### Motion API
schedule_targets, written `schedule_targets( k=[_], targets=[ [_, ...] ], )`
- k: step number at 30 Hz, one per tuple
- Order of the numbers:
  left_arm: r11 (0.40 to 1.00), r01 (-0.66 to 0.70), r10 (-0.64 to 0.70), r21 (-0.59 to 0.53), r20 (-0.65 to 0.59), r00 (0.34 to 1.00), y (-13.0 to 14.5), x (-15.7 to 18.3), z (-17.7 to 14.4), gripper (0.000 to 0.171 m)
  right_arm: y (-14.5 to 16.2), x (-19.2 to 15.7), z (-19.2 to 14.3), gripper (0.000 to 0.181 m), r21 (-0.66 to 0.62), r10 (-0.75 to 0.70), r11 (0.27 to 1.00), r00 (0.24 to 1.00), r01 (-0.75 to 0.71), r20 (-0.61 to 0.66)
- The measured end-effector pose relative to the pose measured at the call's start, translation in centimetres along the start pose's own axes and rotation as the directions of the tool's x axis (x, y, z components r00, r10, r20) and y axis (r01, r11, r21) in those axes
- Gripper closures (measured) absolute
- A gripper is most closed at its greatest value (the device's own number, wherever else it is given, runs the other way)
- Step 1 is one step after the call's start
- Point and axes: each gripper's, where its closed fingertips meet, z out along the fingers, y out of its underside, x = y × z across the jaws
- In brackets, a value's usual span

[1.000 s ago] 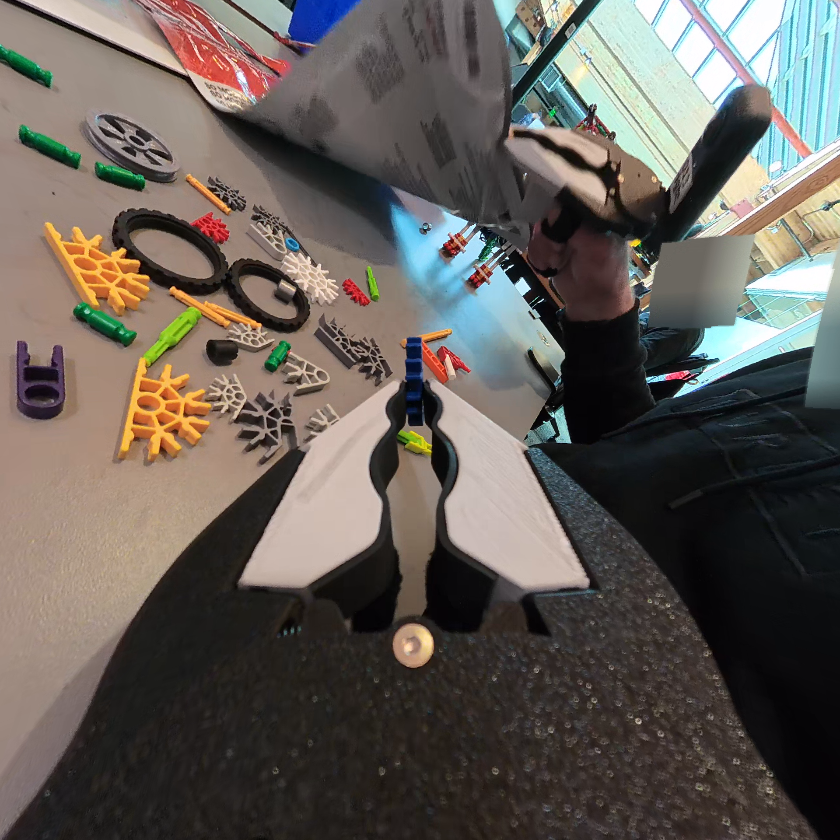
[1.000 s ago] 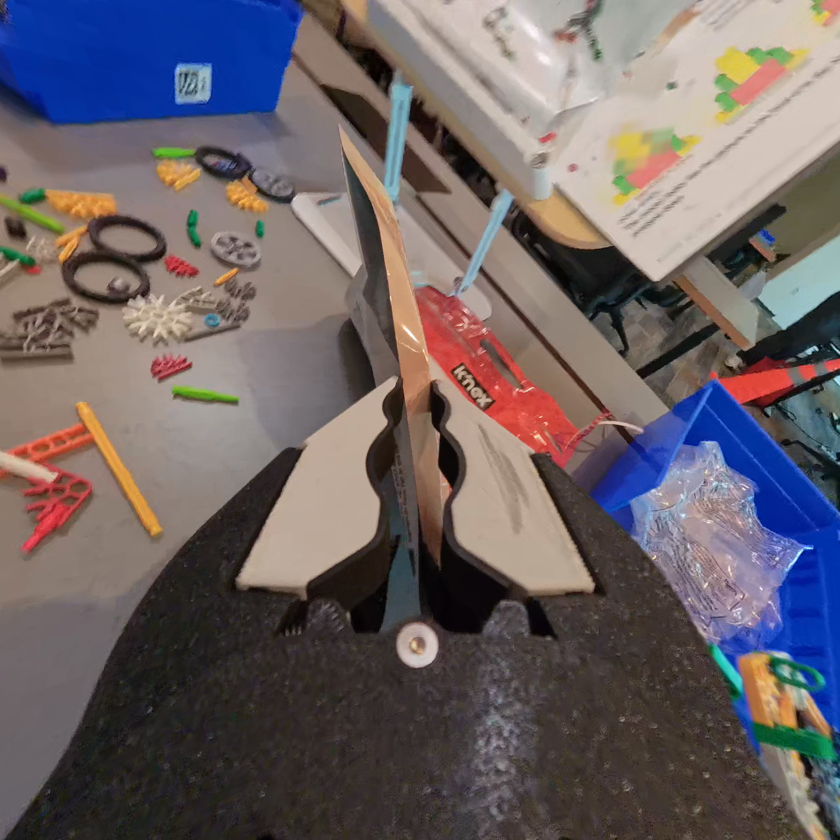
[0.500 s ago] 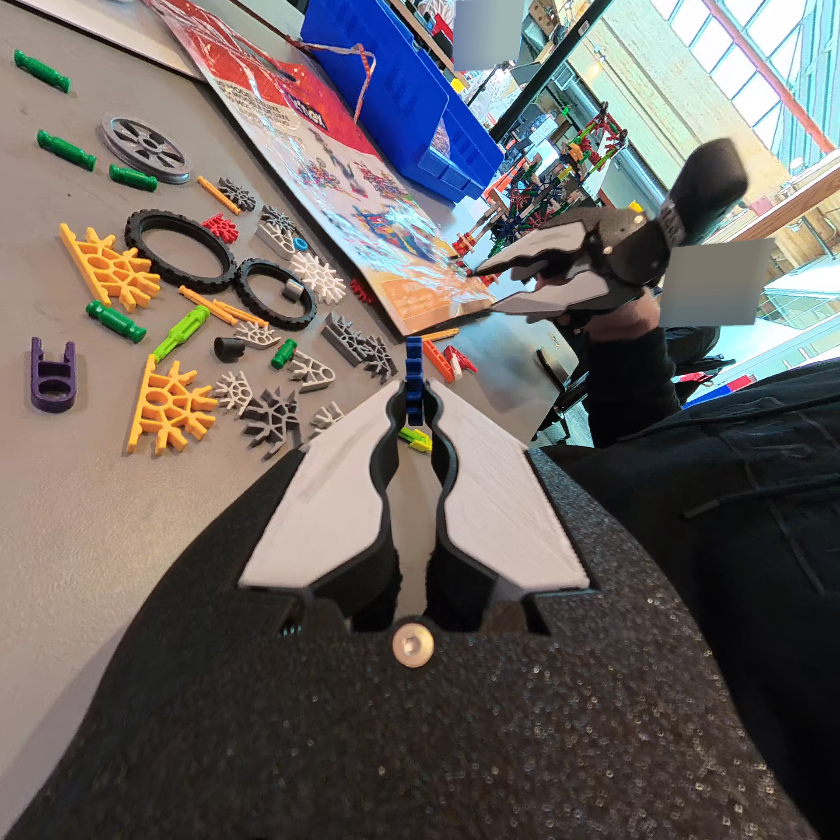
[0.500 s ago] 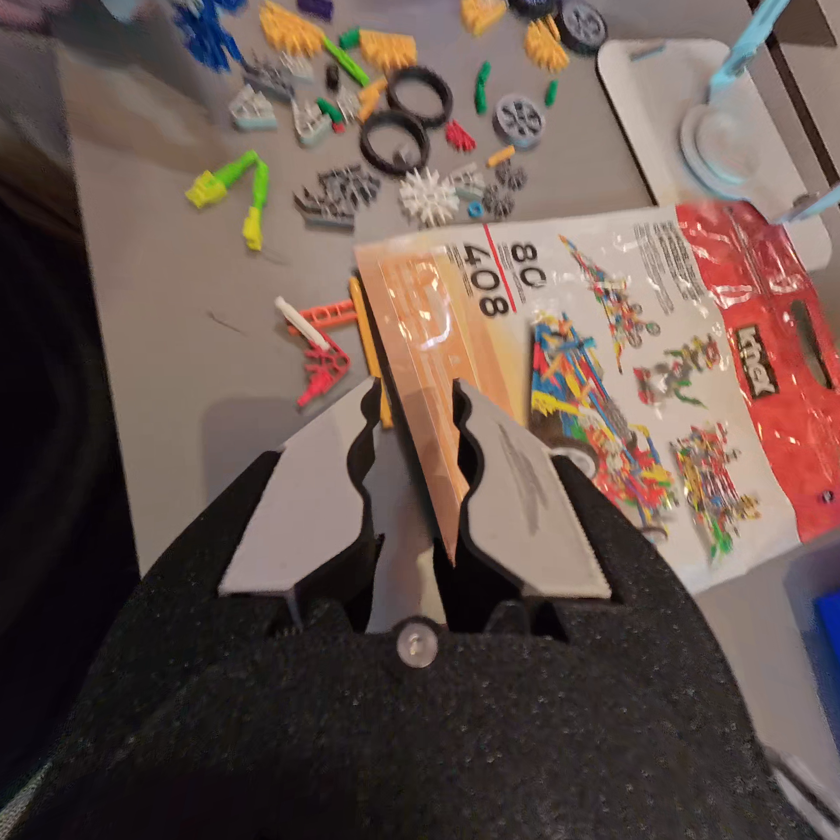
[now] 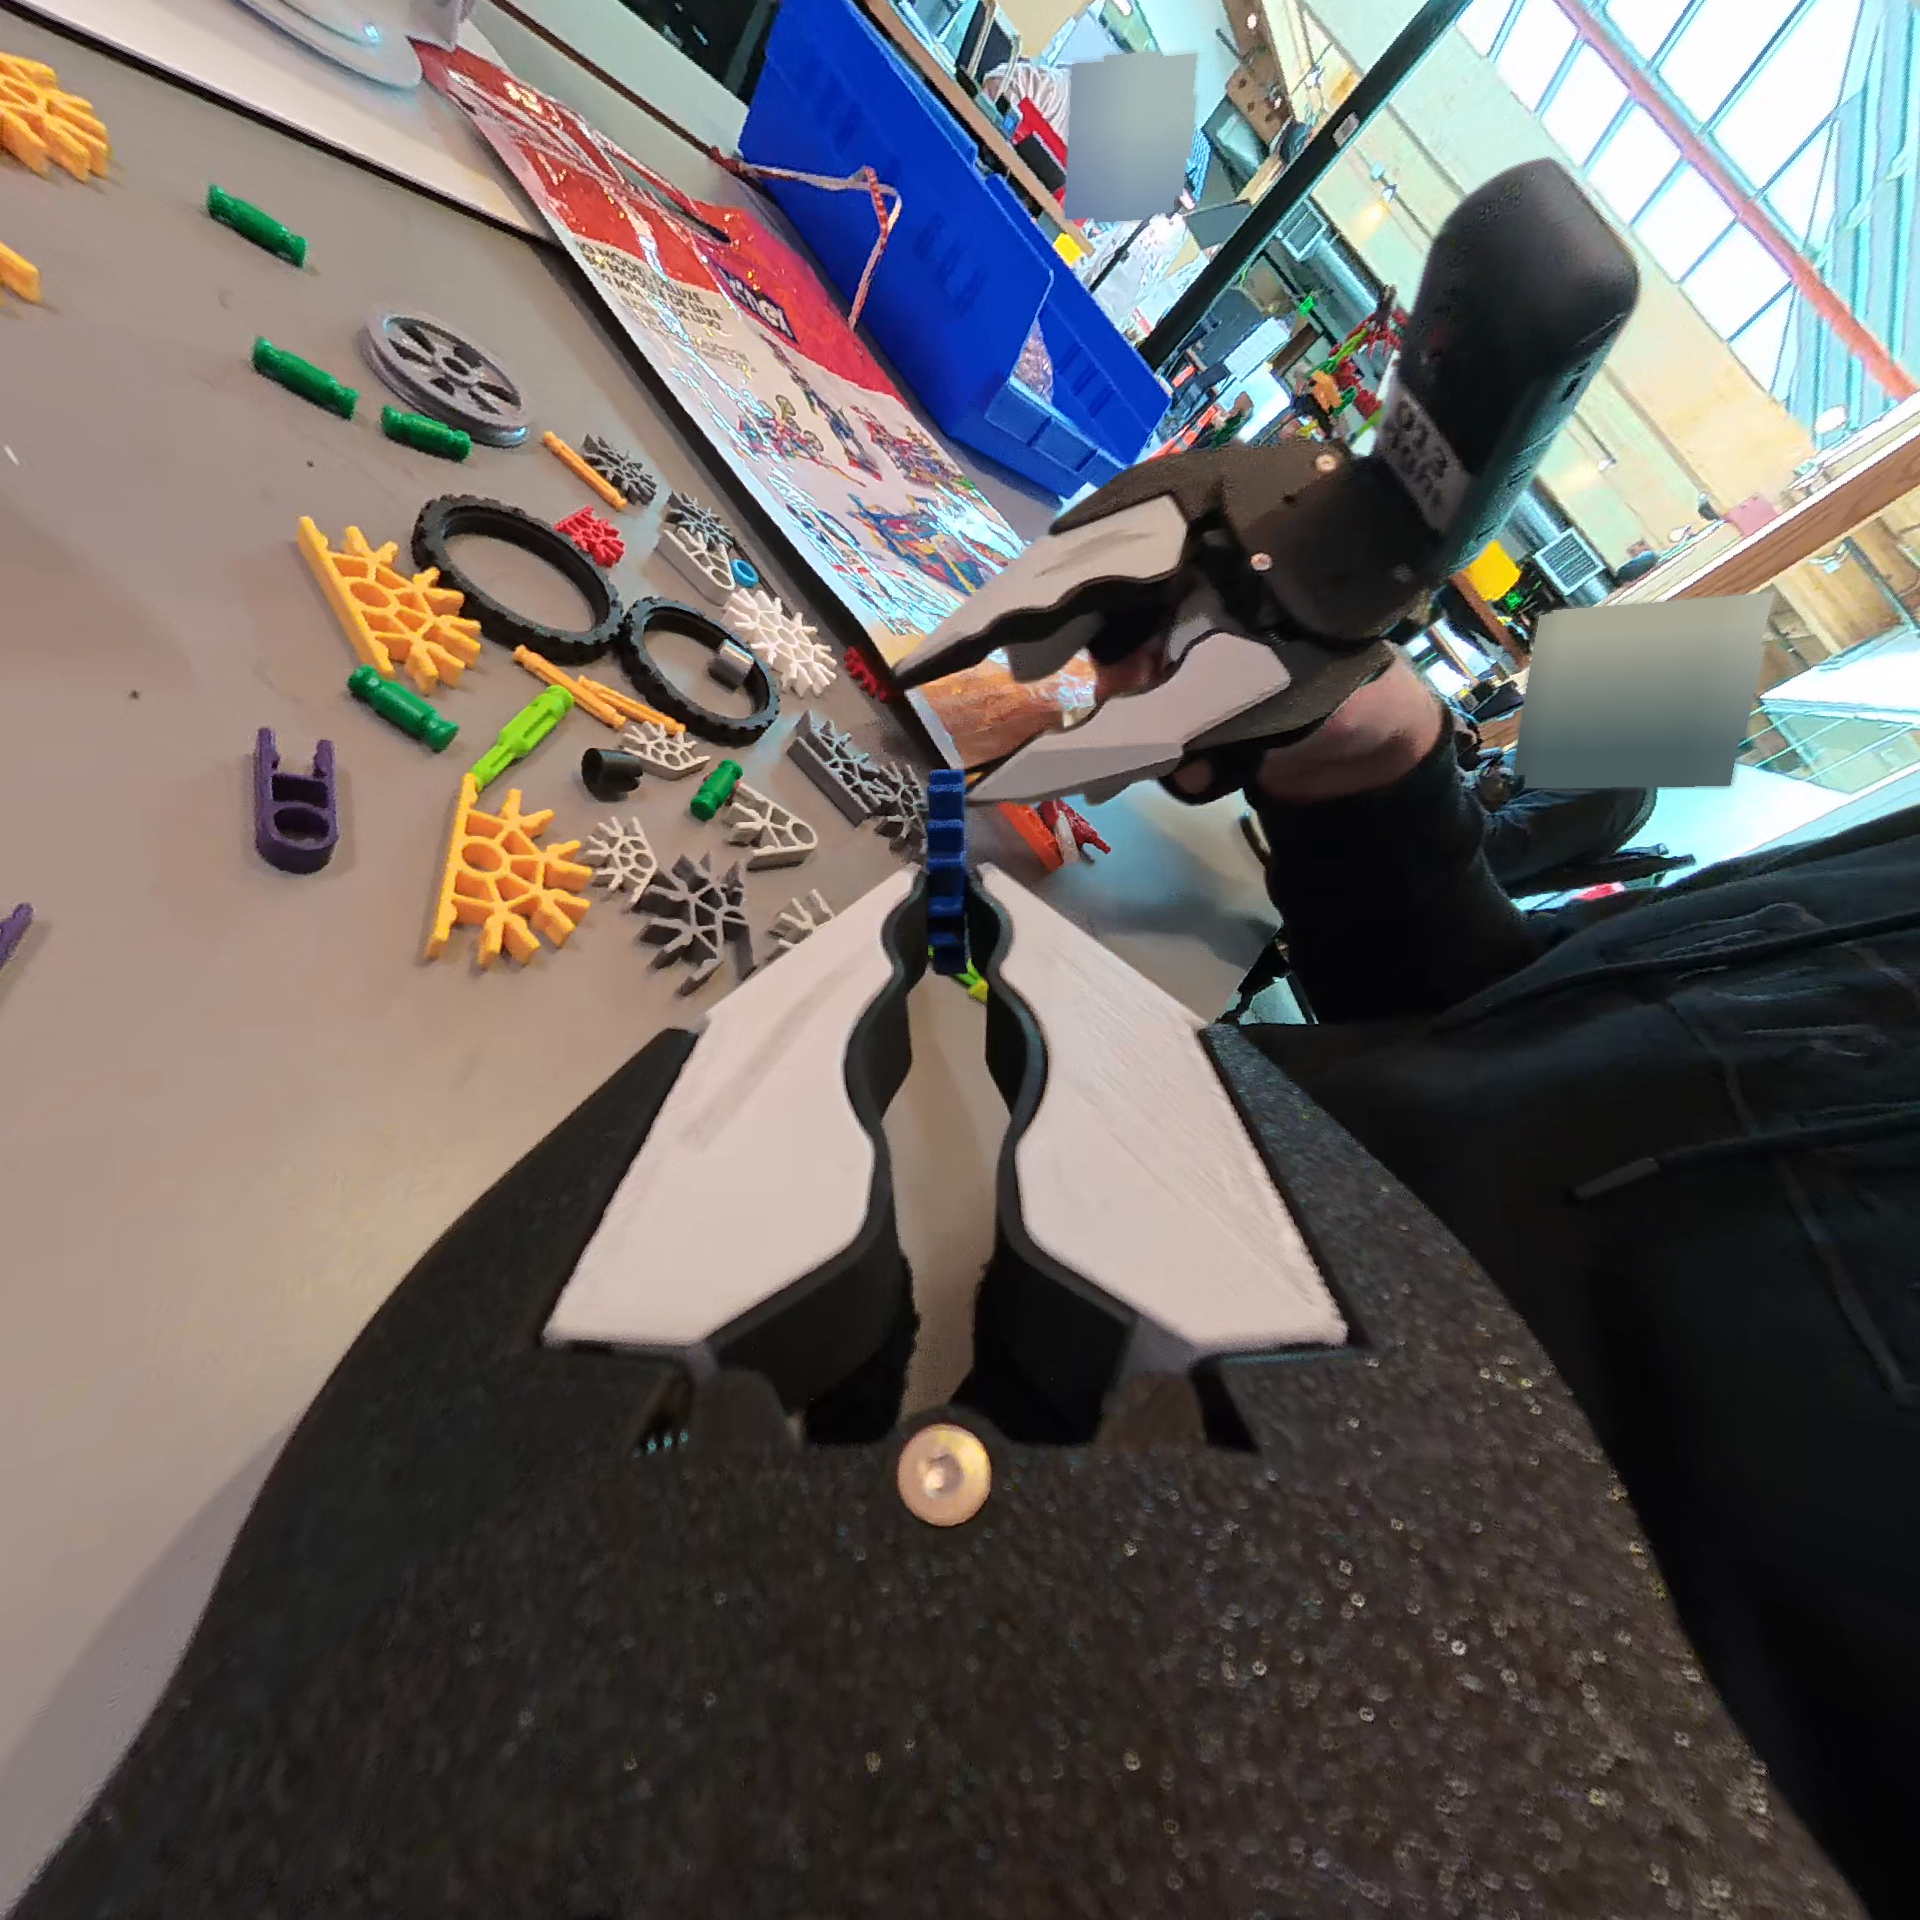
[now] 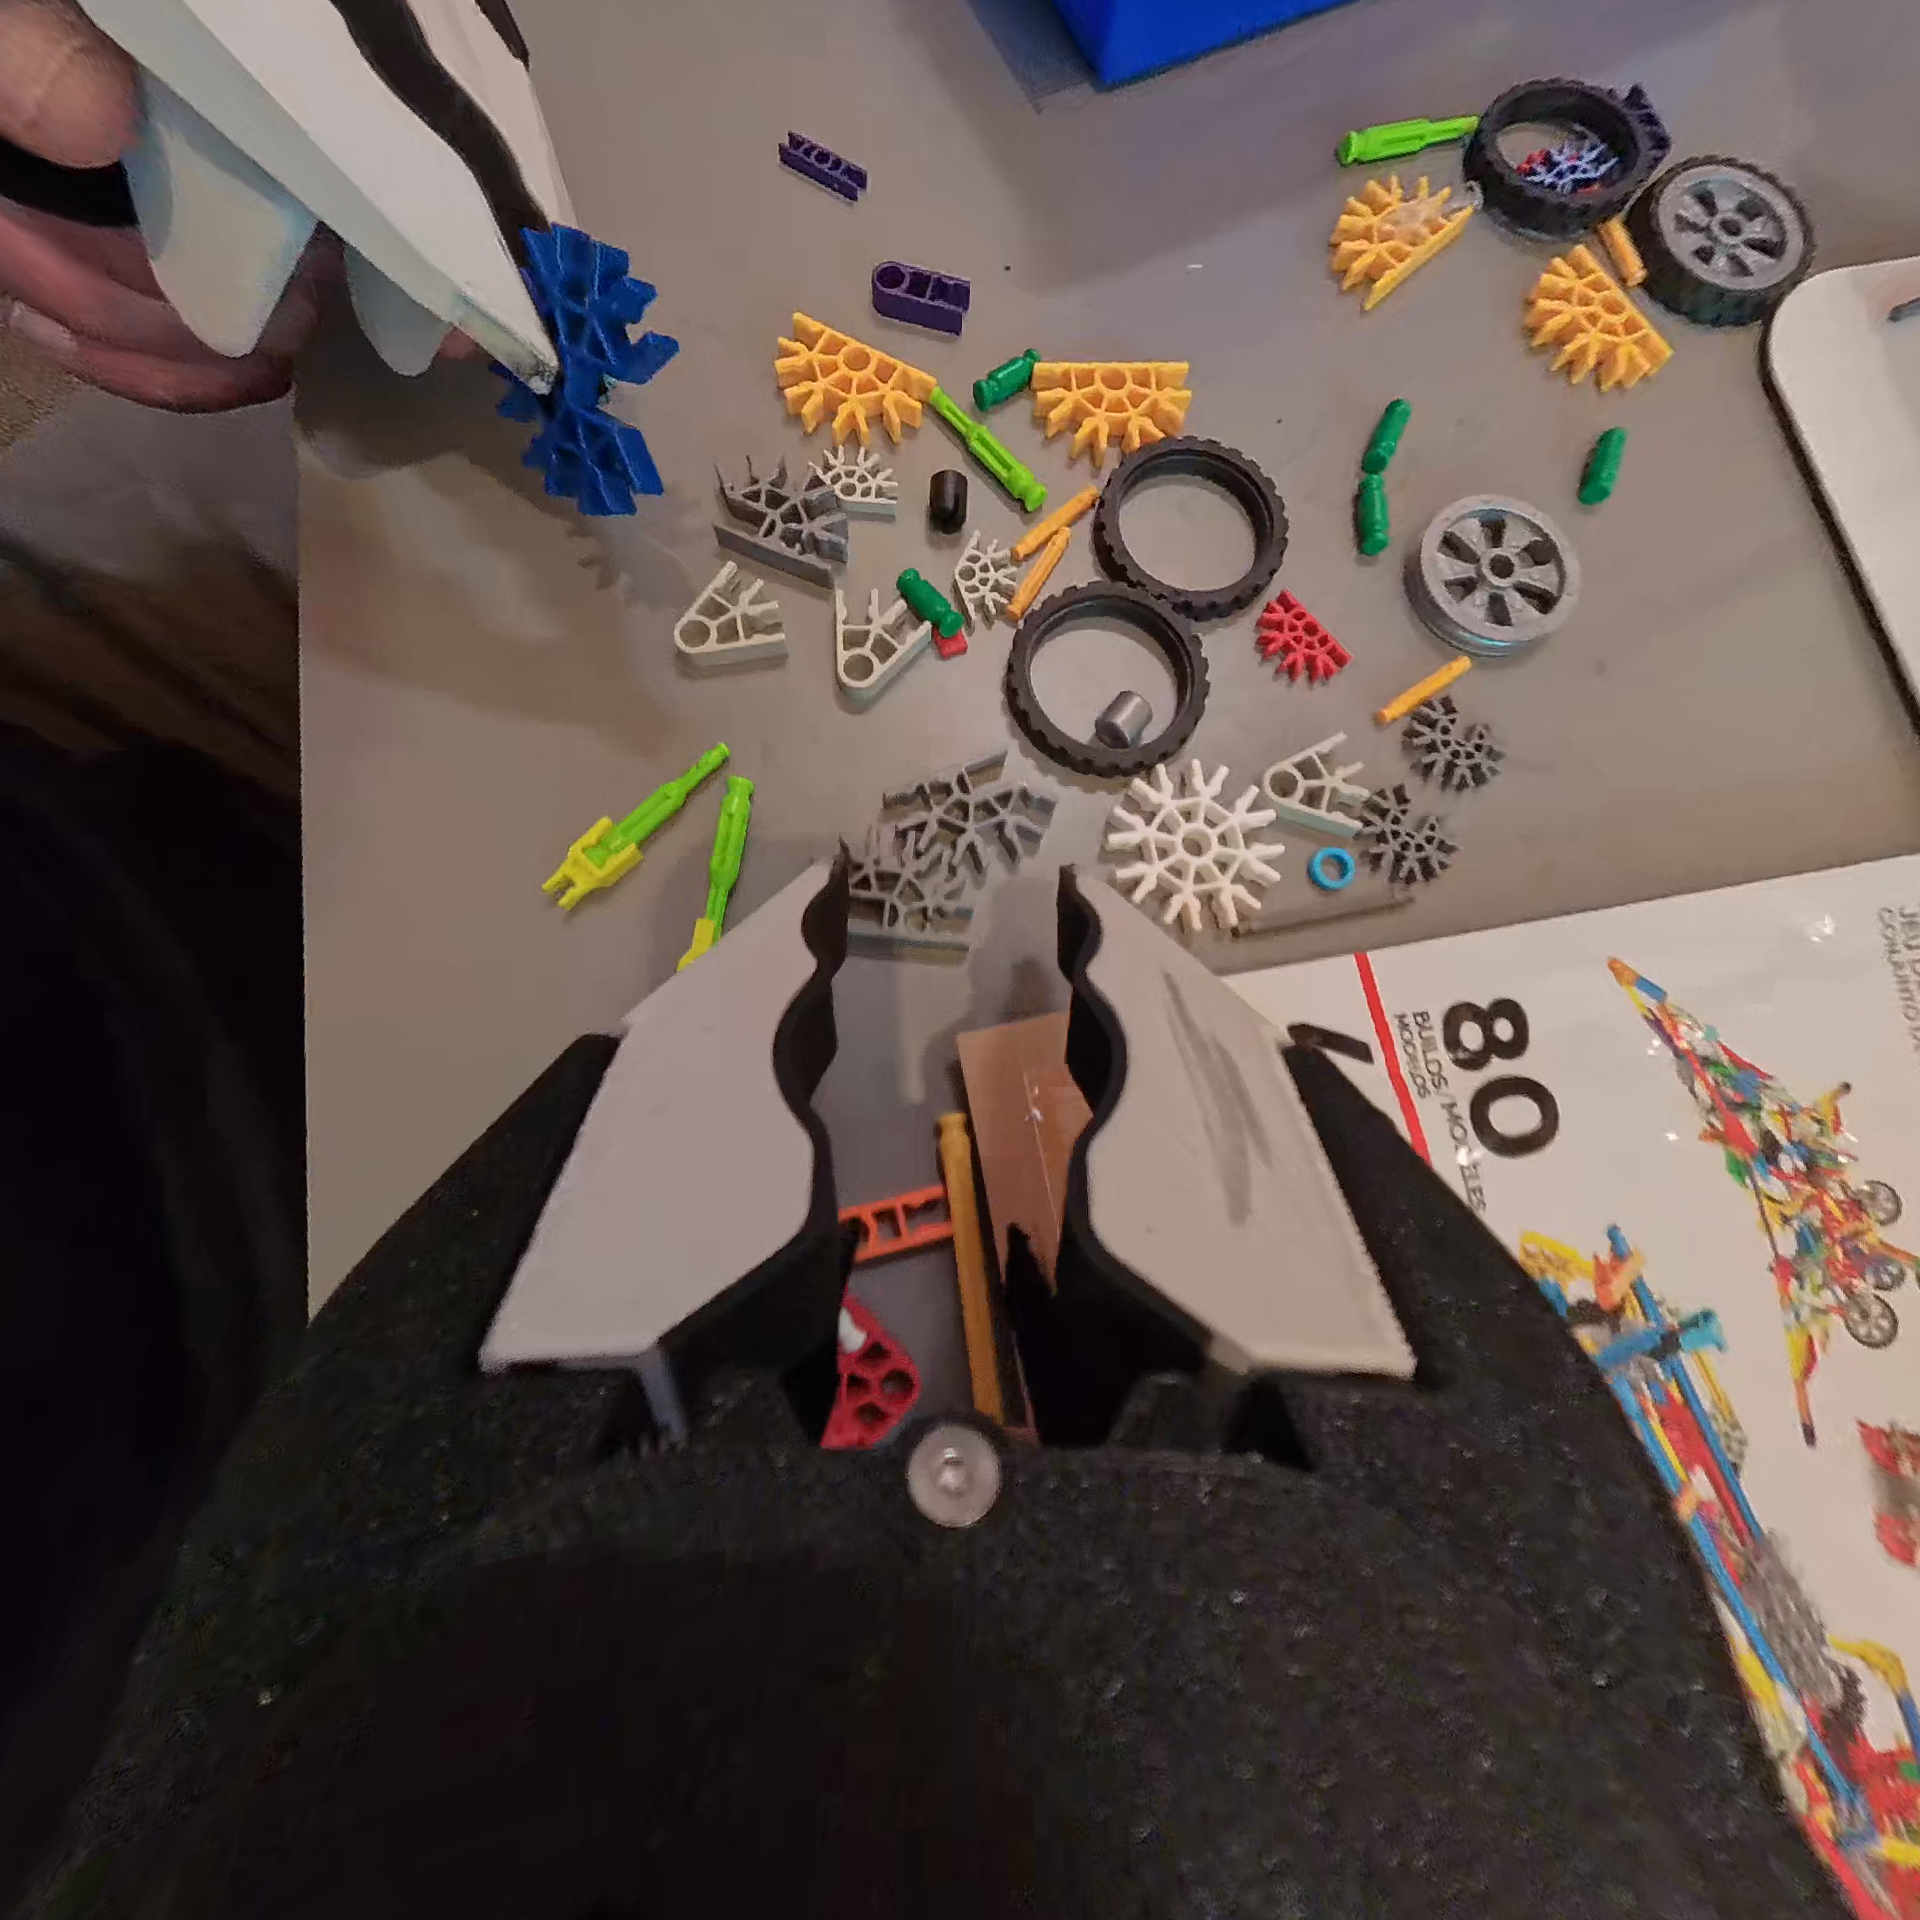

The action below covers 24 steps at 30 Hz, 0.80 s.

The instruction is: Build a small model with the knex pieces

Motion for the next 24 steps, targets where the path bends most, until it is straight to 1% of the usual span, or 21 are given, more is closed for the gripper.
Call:
schedule_targets(
  k=[4, 6, 10, 13, 15, 17, 19, 20, 21, 24],
  targets=[
    [1.000, -0.009, 0.009, -0.001, -0.015, 1.000, -0.1, 0.1, 0.1, 0.168, -0.3, -0.5, 1.5, 0.141, -0.040, 0.017, 0.999, 1.000, -0.016, 0.010],
    [1.000, -0.009, 0.009, 0.001, -0.022, 1.000, -0.1, 0.2, 0.1, 0.168, -0.1, -0.4, 2.2, 0.141, -0.067, 0.020, 0.997, 1.000, -0.021, -0.015],
    [1.000, -0.014, 0.014, 0.004, -0.033, 0.999, -0.1, 0.3, 0.0, 0.168, -0.7, -0.1, 2.7, 0.150, -0.071, 0.010, 0.997, 0.999, -0.013, -0.045],
    [1.000, -0.015, 0.015, 0.005, -0.039, 0.999, -0.1, 0.4, -0.1, 0.168, -0.8, -0.3, 2.8, 0.154, -0.084, -0.062, 0.995, 0.996, 0.057, -0.063],
    [1.000, -0.012, 0.012, 0.003, -0.045, 0.999, -0.1, 0.5, -0.1, 0.168, -0.8, -0.7, 2.7, 0.166, -0.090, -0.138, 0.987, 0.988, 0.132, -0.064],
    [1.000, -0.010, 0.010, -0.001, -0.047, 0.999, 0.0, 0.5, -0.1, 0.168, -0.6, -0.9, 2.5, 0.166, -0.108, -0.197, 0.976, 0.978, 0.189, -0.074],
    [1.000, -0.013, 0.012, -0.006, -0.050, 0.999, 0.0, 0.5, -0.1, 0.167, -0.3, -1.5, 2.3, 0.166, -0.121, -0.284, 0.953, 0.957, 0.276, -0.054],
    [1.000, -0.013, 0.013, -0.008, -0.051, 0.999, 0.1, 0.5, -0.1, 0.168, -0.2, -1.5, 2.2, 0.166, -0.130, -0.306, 0.946, 0.951, 0.297, -0.054],
    [1.000, -0.013, 0.013, -0.009, -0.052, 0.999, 0.1, 0.5, -0.1, 0.167, -0.2, -1.3, 2.1, 0.165, -0.136, -0.300, 0.947, 0.952, 0.289, -0.063],
    [1.000, -0.014, 0.014, -0.005, -0.052, 0.999, 0.0, 0.5, -0.1, 0.168, -0.3, -0.7, 1.6, 0.145, -0.123, -0.191, 0.976, 0.979, 0.181, -0.075]
  ],
)
